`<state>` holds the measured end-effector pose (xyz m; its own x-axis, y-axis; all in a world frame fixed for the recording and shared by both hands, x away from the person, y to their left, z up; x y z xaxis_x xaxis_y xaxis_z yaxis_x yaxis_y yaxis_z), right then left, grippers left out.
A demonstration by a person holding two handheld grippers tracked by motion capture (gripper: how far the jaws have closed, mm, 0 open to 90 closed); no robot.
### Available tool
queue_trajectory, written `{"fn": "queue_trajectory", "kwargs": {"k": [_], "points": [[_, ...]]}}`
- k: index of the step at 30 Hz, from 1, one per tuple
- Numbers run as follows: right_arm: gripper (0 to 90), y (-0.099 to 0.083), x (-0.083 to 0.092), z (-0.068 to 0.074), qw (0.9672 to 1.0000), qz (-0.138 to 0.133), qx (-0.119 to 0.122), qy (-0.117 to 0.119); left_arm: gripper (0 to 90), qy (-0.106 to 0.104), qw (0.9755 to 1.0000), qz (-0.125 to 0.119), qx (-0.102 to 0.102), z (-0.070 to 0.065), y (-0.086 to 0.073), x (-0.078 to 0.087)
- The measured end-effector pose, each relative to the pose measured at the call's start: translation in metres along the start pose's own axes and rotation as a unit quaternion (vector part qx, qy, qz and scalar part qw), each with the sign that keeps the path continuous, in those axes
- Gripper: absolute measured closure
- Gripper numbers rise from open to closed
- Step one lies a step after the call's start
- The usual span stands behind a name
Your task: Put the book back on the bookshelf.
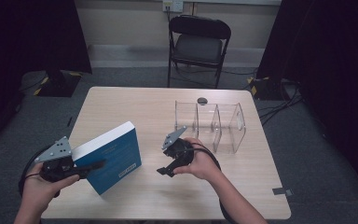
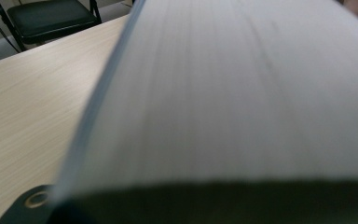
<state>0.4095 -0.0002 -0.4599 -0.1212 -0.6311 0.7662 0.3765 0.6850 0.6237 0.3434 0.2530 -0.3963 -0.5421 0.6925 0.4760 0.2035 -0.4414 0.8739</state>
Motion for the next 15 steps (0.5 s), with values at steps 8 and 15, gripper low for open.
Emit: {"fn": "queue_trajectory", "kwargs": {"k": [8, 15], "points": [[25.3, 0.015, 0.008, -0.004, 0.9997, 0.019, 0.018, -0.002, 59.2, 0.002, 1.0000, 0.000, 0.000, 0.000, 0.000, 0.000], [25.6, 0.034, 0.019, -0.003, 0.9996, 0.014, 0.023, 0.001, 59.2, 0.003, 1.0000, -0.001, 0.001, 0.000, 0.000, 0.000]]}}
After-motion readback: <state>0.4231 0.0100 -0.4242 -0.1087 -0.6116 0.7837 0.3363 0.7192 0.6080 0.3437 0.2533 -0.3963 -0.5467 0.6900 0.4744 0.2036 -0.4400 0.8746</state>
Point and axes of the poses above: each handheld gripper's, and its own axes: x roughly backward along the jaws, y roughly out of its top, z roughly to its left, the point moved 7 cm from there along -x, roughly forward along the jaws, and after that the axes turned 9 degrees about -x, right-handed, at the moved point
